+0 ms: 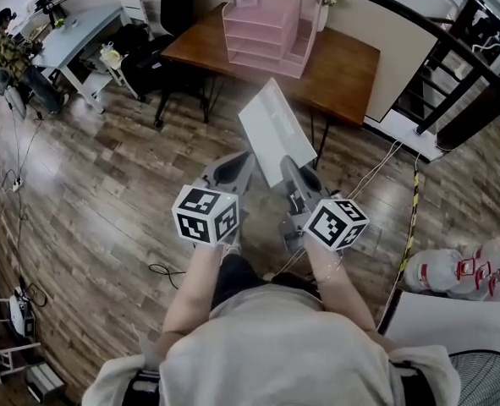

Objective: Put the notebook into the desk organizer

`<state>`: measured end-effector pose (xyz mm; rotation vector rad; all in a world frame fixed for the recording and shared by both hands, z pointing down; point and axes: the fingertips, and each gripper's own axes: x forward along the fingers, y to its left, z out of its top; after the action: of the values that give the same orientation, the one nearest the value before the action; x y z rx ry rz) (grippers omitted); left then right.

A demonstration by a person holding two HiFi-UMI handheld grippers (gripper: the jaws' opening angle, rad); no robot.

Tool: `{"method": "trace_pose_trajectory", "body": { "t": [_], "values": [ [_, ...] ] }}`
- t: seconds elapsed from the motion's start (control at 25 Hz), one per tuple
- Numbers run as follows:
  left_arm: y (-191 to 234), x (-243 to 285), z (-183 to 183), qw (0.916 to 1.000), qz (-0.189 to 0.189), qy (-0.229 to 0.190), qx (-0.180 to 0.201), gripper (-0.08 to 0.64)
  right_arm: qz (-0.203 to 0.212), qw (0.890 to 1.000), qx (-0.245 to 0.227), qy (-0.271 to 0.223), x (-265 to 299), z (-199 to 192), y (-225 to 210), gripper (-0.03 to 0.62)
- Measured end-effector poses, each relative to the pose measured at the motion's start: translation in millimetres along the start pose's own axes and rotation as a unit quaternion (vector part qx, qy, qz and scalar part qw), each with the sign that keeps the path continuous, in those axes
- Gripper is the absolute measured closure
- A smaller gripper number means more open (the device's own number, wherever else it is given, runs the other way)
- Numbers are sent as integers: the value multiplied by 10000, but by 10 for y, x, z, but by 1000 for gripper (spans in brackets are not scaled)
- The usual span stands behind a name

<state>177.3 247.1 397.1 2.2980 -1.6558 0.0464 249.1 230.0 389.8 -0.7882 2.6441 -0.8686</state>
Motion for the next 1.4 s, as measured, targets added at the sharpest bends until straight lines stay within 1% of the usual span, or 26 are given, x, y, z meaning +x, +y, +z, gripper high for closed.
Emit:
{"method": "trace_pose_trajectory", "body": {
  "t": [0.16, 0.32, 0.48, 0.64, 0.8, 1.08, 1.4],
  "values": [
    [455, 226, 123, 9999, -85, 106, 45, 548, 6, 10000, -13, -28, 494, 27, -41, 572],
    [932, 464, 404, 9998, -172, 67, 27, 548, -111, 9997, -85, -220, 983, 218, -88, 572],
    [1274, 696, 668, 9990, -426, 20, 132, 548, -276, 9984, -194, -446, 1387, 341, -136, 572],
    [1527, 842, 850, 9972, -689, -200, 212, 548, -424, 9967, -146, -682, 1743, 364, -230, 572],
    [1772, 911, 830, 9961, -840, -38, 282, 548, -506, 9960, -18, -740, 2064, 282, -270, 572],
    [2106, 943, 710, 9960, -885, 96, 25, 548, -481, 9978, 18, -454, 2454, 97, -287, 572],
    [2449, 1161, 759, 9965, -818, 86, -129, 548, -447, 9983, -61, -366, 2883, 187, -446, 572]
  ]
}}
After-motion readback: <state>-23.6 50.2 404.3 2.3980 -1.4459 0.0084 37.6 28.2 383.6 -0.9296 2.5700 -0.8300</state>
